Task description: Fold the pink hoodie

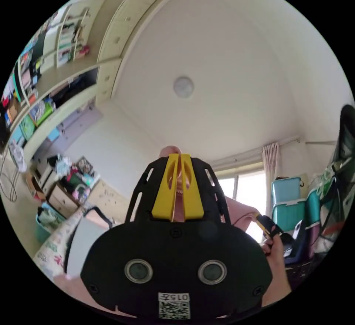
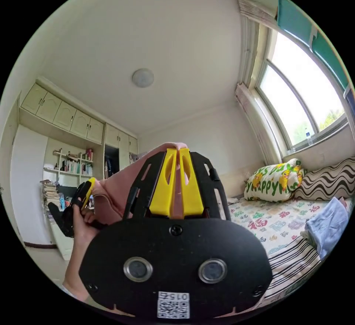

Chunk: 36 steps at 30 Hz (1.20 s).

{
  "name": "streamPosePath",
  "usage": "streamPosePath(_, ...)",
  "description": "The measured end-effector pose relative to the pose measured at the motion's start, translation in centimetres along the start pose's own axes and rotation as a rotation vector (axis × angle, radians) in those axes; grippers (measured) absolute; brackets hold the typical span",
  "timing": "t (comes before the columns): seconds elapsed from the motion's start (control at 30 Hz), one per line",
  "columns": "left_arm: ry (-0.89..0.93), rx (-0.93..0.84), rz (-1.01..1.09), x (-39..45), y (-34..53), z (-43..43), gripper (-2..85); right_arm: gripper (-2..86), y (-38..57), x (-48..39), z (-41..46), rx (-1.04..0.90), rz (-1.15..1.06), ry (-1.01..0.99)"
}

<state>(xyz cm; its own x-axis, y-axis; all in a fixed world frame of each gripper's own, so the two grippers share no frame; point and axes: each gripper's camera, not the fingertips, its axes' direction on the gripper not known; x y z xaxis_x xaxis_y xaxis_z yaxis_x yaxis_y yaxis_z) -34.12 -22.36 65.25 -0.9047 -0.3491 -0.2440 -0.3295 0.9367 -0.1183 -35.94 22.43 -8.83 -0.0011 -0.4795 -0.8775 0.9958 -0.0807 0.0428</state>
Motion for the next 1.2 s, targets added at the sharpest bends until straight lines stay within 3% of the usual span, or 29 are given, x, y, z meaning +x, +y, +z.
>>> streamPosePath(0.17, 0.032, 0.202, 0.238, 7.1, -2.8, -4.0, -0.3, -0.3, -2.3, -2.4, -5.0, 0.291, -0.044, -0.003)
streamPosePath(0.4, -0.106, 0.454, 0.716, 13.4, 0.2, -4.1, -0.3, -0.4, -1.8, -5.0, -3.2, 0.443, -0.291, 0.069)
streamPosePath(0.53, -0.223, 0.443, 0.957, 11.5, 6.6, 3.1, -0.3, -0.4, 1.4, -4.6, 4.3, 0.470, -0.425, 0.148)
streamPosePath(0.7, -0.323, 0.304, 1.165, 3.5, 16.9, 17.6, -0.3, -0.4, 5.5, -1.2, 21.3, 0.272, -0.502, 0.254)
streamPosePath(0.8, -0.260, 0.092, 1.063, -5.9, 22.6, 26.4, -0.4, -0.3, 10.2, 3.4, 34.0, 0.051, -0.518, 0.305)
streamPosePath(0.9, -0.253, -0.180, 0.826, -16.8, 29.2, 32.3, 0.0, -0.2, 18.3, 10.5, 45.6, -0.316, -0.422, 0.254)
streamPosePath(0.97, -0.323, -0.595, 0.780, -24.9, 36.3, 37.1, 0.3, 0.7, 26.2, 17.7, 52.3, -0.684, -0.212, 0.156)
streamPosePath(1.0, -0.314, -0.726, 0.819, -26.5, 38.3, 38.0, 0.4, 1.0, 28.2, 19.6, 53.4, -0.769, -0.139, 0.134)
streamPosePath(1.07, -0.204, -1.197, 0.985, -30.9, 46.3, 39.3, 0.2, 0.4, 36.0, 26.5, 55.0, -1.005, 0.168, 0.019)
streamPosePath(1.13, -0.242, -1.250, 1.082, -31.9, 49.2, 36.6, -0.1, 0.2, 40.3, 29.4, 52.7, -1.060, 0.248, -0.195)
streamPosePath(1.2, -0.224, -1.147, 1.140, -31.5, 49.4, 32.4, 0.0, 0.2, 42.8, 31.4, 49.4, -1.094, 0.309, -0.337)
